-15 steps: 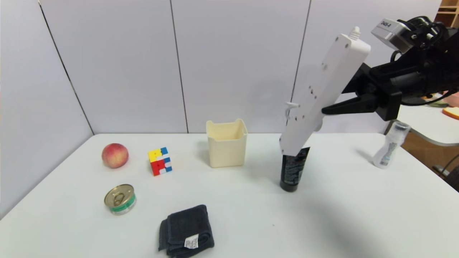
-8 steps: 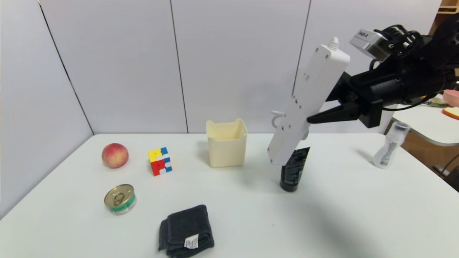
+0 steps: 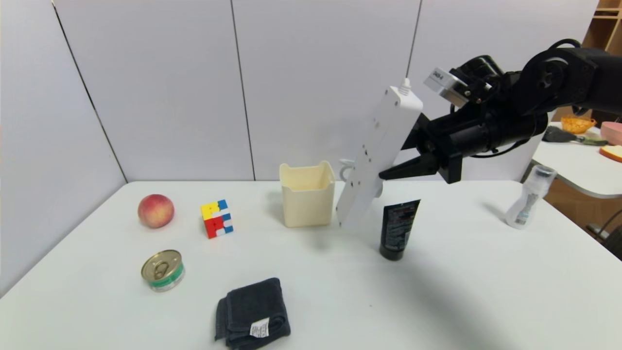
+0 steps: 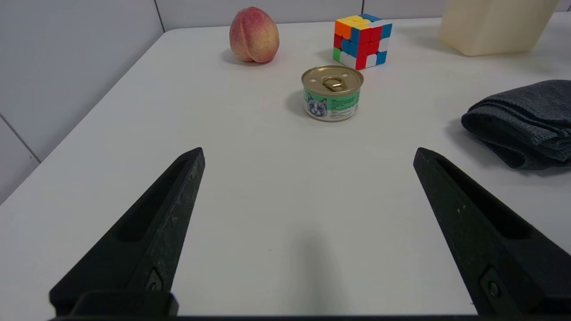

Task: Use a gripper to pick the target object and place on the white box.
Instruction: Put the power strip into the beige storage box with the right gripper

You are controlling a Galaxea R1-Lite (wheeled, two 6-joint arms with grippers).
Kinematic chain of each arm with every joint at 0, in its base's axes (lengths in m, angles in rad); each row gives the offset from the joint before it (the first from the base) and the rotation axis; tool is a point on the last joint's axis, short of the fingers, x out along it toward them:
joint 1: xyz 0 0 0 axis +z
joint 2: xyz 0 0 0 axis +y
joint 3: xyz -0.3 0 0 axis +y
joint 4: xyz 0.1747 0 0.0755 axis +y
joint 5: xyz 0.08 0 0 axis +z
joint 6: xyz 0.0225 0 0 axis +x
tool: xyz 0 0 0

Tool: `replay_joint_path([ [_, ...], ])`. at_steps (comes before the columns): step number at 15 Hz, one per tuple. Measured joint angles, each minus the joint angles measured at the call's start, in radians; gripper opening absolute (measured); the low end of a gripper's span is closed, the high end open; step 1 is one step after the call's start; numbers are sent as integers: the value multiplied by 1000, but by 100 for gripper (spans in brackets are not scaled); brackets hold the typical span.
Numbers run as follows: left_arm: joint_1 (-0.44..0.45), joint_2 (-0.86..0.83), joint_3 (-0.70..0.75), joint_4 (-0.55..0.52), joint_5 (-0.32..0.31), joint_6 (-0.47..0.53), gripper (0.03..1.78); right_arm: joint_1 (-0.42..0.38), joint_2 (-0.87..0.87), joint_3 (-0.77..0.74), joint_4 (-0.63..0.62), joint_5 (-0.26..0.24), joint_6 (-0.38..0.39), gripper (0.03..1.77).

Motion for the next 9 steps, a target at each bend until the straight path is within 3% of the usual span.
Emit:
replay_joint_path([
  [4,0,0,0,-1,0,0,169,2,17,-6,4,-1,48,83],
  [9,0,0,0,-1,0,0,169,16,-34,-7,5,-10,230,83],
])
